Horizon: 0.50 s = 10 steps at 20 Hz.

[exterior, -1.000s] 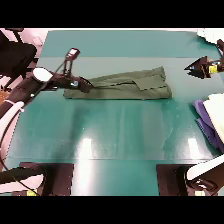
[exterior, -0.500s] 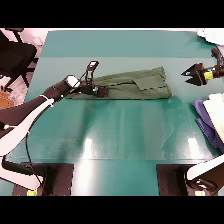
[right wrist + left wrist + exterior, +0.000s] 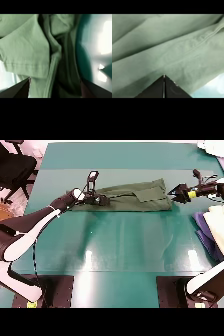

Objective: Fold the shirts.

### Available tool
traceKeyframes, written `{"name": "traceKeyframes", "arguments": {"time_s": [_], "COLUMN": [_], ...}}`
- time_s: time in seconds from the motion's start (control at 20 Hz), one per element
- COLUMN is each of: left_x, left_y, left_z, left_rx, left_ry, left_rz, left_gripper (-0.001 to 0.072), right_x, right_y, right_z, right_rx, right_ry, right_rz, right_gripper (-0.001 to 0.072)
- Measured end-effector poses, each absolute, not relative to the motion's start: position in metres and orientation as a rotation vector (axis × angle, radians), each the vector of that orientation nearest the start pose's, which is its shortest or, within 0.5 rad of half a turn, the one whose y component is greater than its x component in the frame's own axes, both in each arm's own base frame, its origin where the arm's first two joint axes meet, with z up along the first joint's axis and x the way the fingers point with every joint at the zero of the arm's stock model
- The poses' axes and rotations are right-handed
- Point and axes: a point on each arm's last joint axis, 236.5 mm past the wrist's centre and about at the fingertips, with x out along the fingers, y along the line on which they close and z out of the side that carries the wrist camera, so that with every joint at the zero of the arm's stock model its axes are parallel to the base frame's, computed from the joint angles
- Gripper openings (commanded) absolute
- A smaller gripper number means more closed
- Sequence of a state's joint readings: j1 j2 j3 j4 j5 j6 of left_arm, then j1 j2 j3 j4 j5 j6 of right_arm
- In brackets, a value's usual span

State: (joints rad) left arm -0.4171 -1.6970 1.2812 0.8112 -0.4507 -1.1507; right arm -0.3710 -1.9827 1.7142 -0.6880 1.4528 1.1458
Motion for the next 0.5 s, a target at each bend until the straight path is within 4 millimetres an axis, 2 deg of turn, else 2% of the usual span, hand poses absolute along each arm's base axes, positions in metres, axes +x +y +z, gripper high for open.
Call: {"name": "traceKeyframes", "arguments": {"time_s": [0.2,0.5], "left_x": [0.485,0.486], "left_y": [-0.292,-0.291], "left_z": [-0.040,-0.041], "left_rx": [-0.217,-0.201], "left_ry": [0.869,0.865], "left_rz": [-0.569,-0.566], "left_gripper": [0.0021,0.0021], "right_x": [0.510,0.518], "right_y": [0.023,0.044], "right_z": [-0.052,-0.065], "right_rx": [0.692,0.602], "right_ry": [1.301,1.352], "right_rz": [0.591,0.608], "right_gripper": [0.0711,0.0710]}}
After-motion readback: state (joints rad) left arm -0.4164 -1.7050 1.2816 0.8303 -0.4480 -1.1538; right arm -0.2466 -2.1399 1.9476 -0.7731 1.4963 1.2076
